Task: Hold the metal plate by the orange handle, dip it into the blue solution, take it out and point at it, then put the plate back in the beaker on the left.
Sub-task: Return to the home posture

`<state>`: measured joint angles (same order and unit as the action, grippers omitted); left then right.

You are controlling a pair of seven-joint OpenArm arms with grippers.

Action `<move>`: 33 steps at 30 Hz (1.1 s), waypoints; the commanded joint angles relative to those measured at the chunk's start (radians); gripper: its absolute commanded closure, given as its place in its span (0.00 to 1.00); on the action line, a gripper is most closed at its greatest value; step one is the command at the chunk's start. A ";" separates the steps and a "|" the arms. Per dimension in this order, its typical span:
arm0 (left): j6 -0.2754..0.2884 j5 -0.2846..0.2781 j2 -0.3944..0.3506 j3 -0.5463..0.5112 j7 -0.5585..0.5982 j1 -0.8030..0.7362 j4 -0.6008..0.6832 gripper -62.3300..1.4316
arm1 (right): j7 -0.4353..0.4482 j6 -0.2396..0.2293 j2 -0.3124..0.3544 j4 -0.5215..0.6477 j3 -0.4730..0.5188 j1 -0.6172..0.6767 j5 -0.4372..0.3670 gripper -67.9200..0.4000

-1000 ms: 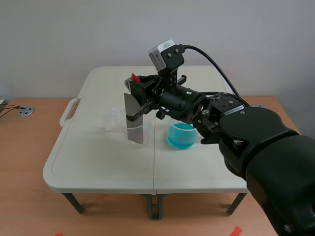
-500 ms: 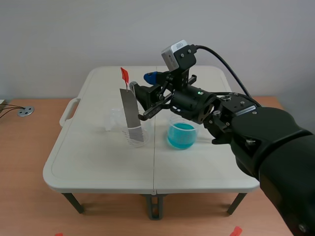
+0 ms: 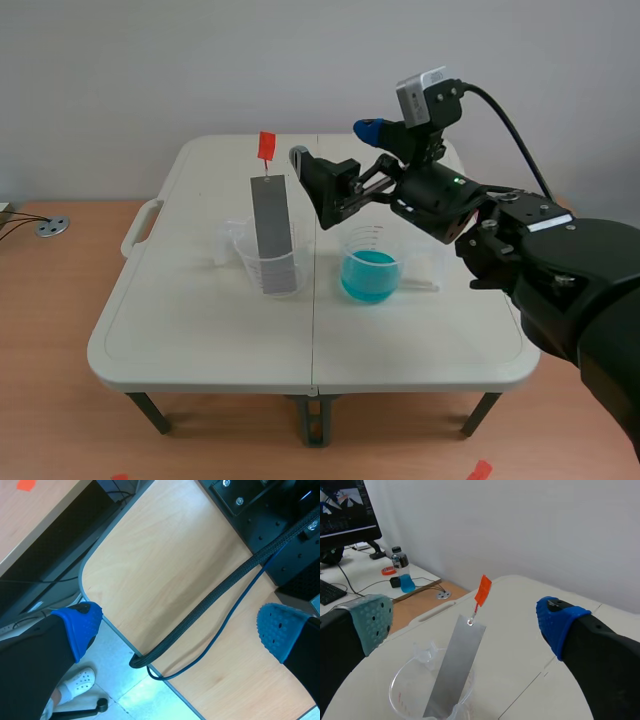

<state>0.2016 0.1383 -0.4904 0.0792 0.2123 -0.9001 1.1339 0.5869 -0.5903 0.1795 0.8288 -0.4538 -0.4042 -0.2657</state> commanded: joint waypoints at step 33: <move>-0.073 -0.154 0.037 -0.023 0.416 0.321 0.496 0.00 | -0.199 0.077 0.410 0.617 0.288 0.533 -0.258 0.02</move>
<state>0.1284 -0.0071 -0.4622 0.0566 0.6125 -0.5919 1.6268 0.3740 -0.5232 0.5793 1.4284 -0.1711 0.1280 -0.5137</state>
